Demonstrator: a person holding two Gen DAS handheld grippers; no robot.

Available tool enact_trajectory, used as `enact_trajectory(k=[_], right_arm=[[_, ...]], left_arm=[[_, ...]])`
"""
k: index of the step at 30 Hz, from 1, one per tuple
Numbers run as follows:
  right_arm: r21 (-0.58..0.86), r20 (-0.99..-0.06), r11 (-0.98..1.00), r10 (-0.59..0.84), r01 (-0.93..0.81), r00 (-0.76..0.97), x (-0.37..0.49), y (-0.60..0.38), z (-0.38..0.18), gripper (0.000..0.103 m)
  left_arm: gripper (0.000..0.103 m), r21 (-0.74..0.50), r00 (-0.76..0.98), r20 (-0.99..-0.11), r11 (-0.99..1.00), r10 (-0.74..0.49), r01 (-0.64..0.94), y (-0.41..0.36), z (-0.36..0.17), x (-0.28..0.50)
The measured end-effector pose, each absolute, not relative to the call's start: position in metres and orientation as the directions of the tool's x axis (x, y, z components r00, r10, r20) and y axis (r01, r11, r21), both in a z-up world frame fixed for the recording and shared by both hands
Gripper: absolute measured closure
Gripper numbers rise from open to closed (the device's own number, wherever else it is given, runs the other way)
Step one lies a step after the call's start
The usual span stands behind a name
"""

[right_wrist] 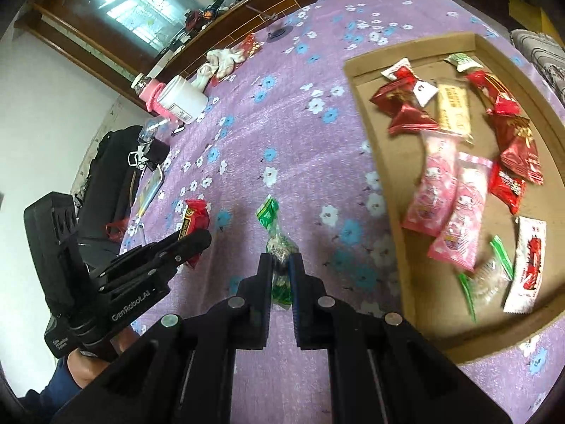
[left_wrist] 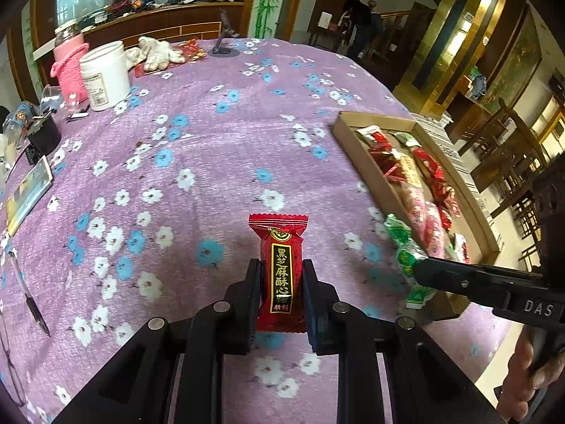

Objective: Organize snacks
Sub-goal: 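Carry both candies into the tray and open both tools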

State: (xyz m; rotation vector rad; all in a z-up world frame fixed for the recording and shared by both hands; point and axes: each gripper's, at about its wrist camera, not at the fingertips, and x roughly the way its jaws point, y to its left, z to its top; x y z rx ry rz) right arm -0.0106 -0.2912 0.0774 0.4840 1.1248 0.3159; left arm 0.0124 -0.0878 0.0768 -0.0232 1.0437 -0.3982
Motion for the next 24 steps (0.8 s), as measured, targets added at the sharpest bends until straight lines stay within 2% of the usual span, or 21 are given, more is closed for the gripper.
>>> enact_trajectory(k=[14,24], right_arm=[[0.535,-0.763,0.844,0.456,0.051,0.458,-0.023,-0.339,0.086,0.094],[0.519,-0.760,0.852,0.421,0.073,0.496,-0.029,-0.367,0.098,0.094]], left_arm=[[0.082,-0.221,0.398,-0.823,0.873,-0.406,0.435,-0.159,0.095,0.005],[0.082,-0.246,0.392,-0.803,0.849,-0.449,0.467,-0.186,0.104,0.006]])
